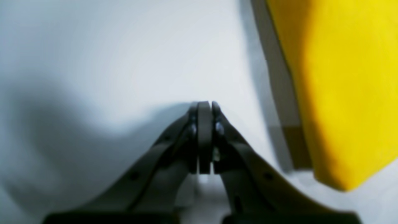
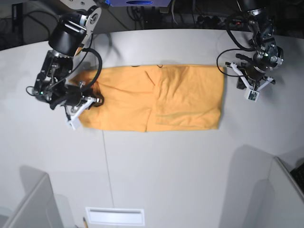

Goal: Fold the T-shirt properly
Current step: 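Lift the other strip end with the right gripper and fold it over the shirt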

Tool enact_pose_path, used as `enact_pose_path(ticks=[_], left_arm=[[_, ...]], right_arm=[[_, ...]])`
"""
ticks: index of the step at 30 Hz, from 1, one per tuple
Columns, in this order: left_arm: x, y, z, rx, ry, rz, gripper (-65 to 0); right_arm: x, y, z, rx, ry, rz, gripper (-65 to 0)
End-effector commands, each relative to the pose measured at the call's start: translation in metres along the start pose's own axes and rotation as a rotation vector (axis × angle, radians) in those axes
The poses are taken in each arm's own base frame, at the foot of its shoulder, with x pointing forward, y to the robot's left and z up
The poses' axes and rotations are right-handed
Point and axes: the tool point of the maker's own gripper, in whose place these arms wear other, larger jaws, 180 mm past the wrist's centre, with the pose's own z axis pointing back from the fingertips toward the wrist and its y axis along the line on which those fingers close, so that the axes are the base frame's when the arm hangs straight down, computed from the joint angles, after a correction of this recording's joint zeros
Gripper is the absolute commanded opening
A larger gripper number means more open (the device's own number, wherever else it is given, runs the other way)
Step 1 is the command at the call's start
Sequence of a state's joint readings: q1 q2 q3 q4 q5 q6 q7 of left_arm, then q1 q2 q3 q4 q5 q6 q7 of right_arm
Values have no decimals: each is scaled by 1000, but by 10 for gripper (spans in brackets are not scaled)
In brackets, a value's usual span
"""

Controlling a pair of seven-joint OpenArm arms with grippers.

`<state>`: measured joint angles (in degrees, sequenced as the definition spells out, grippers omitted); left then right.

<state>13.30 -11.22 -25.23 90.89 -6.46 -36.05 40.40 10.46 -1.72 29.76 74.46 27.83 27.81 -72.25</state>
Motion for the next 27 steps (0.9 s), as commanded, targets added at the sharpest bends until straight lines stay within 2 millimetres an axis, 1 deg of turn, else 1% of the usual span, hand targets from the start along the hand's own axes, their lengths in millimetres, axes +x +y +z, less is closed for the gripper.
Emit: enact_pose_path(ticks=[1,3,6,7,10,14,20,21,27], left_arm=[[4,1,-1,0,8,-30,-650],[4,-10,-6,-35,22,-62,-650],[8,-25,-10,-70,20,-97,-650],[8,-32,-11,-84,21,-106,-650],[9,-44,-14,-115,23,-129,-650],[9,-56,-17,-144,28,-151,-650],[9,-58,-17,-146,29,-153,-650],[9,-58,-17,-146,29,-153,-650],[9,-57,-17,-143,30,-150,-650]], right_arm=[[26,10,9,-4,-61,44,-650],[34,22,15,-26,-81,61,-650],[43,48,21,-38,-115,107,-650],[46,60,22,-30,-126,130,-650],[50,86,26,-8,-158,165,-650],[50,116,29,17,-180,202,-650],[39,163,34,69,-201,258,-650],[39,169,36,76,-209,273,-650],[15,199,36,128,-196,340,-650]])
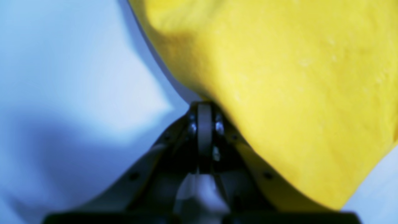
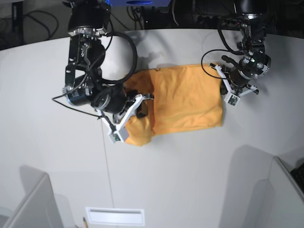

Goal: Fold the T-shirt properly
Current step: 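Lift the other strip end with the right gripper and fold it over the shirt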

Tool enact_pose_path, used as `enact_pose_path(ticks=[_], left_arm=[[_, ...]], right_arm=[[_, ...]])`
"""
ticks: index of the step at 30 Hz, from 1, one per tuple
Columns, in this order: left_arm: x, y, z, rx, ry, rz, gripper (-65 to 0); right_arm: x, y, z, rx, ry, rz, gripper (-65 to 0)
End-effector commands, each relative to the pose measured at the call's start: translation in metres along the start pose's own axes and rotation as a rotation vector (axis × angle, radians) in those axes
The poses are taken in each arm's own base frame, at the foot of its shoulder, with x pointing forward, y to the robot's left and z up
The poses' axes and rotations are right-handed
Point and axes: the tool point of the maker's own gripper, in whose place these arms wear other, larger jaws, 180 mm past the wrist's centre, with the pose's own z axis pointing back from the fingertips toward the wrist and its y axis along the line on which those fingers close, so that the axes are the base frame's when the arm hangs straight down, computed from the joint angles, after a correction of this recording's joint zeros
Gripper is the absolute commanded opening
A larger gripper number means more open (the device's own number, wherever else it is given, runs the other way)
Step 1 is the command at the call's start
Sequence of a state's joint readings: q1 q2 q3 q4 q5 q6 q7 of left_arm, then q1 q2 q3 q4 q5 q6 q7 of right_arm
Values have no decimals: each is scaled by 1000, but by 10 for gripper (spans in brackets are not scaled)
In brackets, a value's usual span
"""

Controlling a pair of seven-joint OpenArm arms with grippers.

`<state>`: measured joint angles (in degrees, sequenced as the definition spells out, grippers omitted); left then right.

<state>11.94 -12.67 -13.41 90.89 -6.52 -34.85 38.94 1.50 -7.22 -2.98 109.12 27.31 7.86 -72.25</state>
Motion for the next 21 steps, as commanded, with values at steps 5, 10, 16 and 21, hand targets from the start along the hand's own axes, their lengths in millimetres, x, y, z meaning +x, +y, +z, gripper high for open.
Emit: enact_pose_path(ticks=[5,10,16,21], left_arm=[[-17,-6,1,-19,64,-15,-650],[-21,-7,2,-21,71,-13,-650],[-20,-12,10,-19,62,-32,-650],[-6,-14,18,-7,24,-59,-650]], right_arm=[[16,30,6,55,-100,-16,-650],[19,55,-2,97,-119,-13,-650],[20,74,-17,106,-138,-89,-650],[9,86,-38,106,-98,-93,-650]])
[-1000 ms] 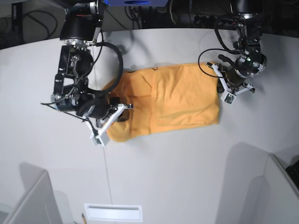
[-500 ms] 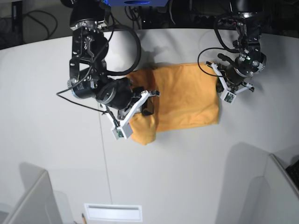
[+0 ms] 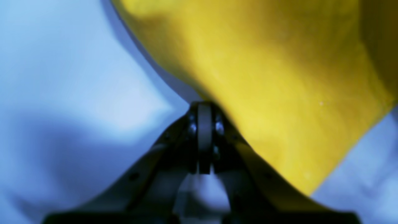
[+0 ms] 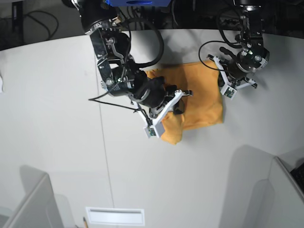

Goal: Fold the T-shirt properly
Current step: 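Lift the other strip end with the right gripper and fold it over the shirt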

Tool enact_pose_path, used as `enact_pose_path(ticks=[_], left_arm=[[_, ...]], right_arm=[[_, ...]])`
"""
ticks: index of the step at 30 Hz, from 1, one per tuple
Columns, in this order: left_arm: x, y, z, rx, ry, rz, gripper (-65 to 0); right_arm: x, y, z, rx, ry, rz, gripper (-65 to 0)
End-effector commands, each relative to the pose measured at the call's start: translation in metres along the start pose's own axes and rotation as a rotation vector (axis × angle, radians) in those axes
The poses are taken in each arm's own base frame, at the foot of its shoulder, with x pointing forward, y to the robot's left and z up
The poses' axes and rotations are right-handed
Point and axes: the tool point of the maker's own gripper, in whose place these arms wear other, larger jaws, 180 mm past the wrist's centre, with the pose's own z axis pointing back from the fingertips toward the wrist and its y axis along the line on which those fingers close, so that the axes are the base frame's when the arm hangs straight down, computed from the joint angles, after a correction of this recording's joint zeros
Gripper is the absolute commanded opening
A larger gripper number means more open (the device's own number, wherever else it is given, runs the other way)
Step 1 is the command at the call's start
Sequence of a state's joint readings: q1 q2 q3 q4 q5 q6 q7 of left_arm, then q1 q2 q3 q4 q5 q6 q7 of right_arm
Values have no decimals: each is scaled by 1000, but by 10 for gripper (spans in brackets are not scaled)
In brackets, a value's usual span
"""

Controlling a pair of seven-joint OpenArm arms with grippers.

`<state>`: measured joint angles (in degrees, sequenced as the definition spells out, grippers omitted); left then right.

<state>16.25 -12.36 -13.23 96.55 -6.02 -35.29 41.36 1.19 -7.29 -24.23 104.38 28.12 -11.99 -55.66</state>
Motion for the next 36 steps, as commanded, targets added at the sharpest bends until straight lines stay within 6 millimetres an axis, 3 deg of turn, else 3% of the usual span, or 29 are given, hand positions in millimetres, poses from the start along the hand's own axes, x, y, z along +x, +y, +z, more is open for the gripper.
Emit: enact_pose_path(ticks=[1,6,13,18,19,22,24,29,36], left_arm=[[4,2,3,2,-10,-16,-650],[-1,1,2,-1,2,-12,-650],[-1,1,2,-2,4,-11,-650],[-5,0,3,-3,9,-7,-650],[-4,3,5,6,6,-5,-650],[-10,26,13,65,2,43,-650],[-21,47,20,116,13,90,-650],[-32,82,41,218,12,147,-650],[-43,103,56,286,14,192,-650]], right_arm=[[10,9,-3,19,-33,8,-650],[-13,9,-28,0,20,18,-650],[-21,-8,-58,-54,44,48,-650],[-27,-5,-63,-52,61,71,-650],[-27,-4,-63,-50,61,74,-636],[-25,-5,-61,-69,50,45,-353],[-20,-3,-57,-75,30,28,-261],[-12,15,-51,-38,4,67,-273],[-2,11,-56,-55,-2,84,-273]])
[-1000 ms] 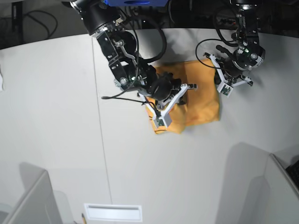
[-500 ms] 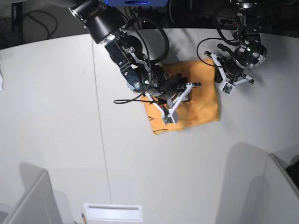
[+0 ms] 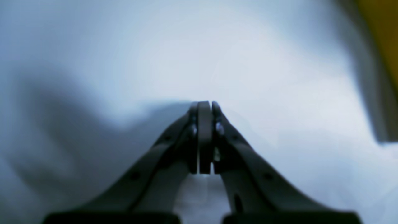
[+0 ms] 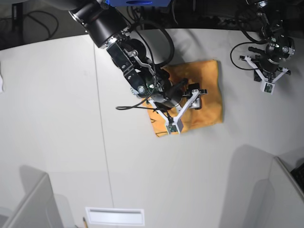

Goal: Fold the T-shirt properly
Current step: 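Lift the other strip end with the right gripper and fold it over the shirt, then press the folded end down with the right gripper and release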

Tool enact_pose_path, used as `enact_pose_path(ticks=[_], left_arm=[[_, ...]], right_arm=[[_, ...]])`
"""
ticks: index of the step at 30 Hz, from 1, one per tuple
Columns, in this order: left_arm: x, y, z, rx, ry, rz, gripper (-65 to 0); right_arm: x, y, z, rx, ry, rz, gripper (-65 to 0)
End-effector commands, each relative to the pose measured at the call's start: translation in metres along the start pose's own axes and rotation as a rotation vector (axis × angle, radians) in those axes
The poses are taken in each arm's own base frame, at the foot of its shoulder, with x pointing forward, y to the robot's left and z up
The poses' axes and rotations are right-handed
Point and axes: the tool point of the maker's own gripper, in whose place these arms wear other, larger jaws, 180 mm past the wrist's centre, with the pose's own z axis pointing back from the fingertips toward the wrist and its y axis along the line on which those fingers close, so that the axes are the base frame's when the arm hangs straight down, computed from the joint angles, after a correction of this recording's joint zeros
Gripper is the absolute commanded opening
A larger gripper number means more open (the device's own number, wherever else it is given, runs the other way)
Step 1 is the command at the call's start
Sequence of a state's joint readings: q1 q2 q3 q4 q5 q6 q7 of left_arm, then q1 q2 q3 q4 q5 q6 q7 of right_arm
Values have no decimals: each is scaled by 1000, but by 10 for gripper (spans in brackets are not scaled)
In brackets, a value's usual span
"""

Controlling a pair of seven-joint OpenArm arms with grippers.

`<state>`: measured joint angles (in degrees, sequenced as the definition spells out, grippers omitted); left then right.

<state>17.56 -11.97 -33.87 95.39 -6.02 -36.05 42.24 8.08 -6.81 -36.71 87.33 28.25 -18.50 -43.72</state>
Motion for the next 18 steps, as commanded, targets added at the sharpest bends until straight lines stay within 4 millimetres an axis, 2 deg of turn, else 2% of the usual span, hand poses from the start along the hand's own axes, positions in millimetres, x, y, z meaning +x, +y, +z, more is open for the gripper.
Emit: enact_pose_path(ticks=[1,4,9,15,18], left_arm=[[9,6,3,10,-33,-11,-650],[9,6,3,10,-33,-11,-650],[11,6,4,12,-37,-13,-650],[12,6,5,13,-39,-13,-650],[12,6,5,13,-39,-13,-650]], right_arm=[[23,12,4,30,-59,11,-273],[30,18,4,36,-67,36,-273],[16,43,-7,65,-20,150,-273],[22,73,-21,144,-35,232,-273],[26,95,-23,204,-52,288,-273]])
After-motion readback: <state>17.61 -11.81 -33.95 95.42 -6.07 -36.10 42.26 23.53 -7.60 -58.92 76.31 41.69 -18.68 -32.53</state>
